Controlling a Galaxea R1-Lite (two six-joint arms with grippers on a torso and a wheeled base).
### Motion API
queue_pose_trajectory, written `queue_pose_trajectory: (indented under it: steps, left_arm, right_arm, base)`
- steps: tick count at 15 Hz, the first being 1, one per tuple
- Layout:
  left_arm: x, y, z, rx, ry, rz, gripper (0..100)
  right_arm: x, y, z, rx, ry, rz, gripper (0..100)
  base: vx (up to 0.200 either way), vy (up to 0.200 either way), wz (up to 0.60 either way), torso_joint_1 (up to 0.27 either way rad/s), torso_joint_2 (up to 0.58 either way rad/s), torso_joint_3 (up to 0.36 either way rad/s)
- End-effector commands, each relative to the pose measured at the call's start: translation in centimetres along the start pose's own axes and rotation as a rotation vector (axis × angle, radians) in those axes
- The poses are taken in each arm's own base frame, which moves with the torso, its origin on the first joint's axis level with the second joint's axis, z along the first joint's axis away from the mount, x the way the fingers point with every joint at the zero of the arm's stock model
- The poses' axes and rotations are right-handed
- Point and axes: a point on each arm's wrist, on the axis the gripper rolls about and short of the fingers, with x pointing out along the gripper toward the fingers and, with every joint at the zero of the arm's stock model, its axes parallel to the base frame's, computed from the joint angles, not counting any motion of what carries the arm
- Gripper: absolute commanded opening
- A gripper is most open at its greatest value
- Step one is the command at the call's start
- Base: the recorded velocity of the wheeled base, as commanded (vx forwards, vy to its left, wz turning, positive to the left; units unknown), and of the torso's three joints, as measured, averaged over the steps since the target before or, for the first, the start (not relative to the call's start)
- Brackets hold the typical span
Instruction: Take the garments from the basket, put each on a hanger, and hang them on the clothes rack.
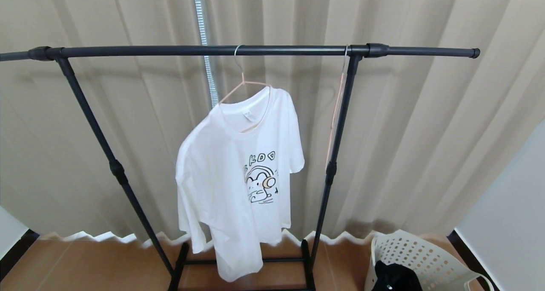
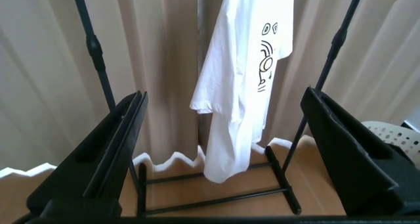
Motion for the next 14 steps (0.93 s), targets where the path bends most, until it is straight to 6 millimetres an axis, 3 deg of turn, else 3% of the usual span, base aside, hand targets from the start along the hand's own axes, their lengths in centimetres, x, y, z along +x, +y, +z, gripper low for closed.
queue_pose_trajectory:
  steps: [1, 14]
  left_arm:
    - [0.01, 0.00, 0.01, 0.000, 0.001, 0.000, 100]
    - [0.01, 0.00, -0.01, 0.001, 0.002, 0.000, 100]
  right_arm:
    - [0.00, 0.00, -0.02, 0.000, 0.001, 0.000, 100]
    - [-0.01, 0.00, -0.02, 0.000, -0.001, 0.000, 100]
  base:
    - [0.000, 0.000, 0.00, -0.212, 0.56, 0.339]
    - [0.000, 0.000, 0.00, -0.169, 0.51, 0.338]
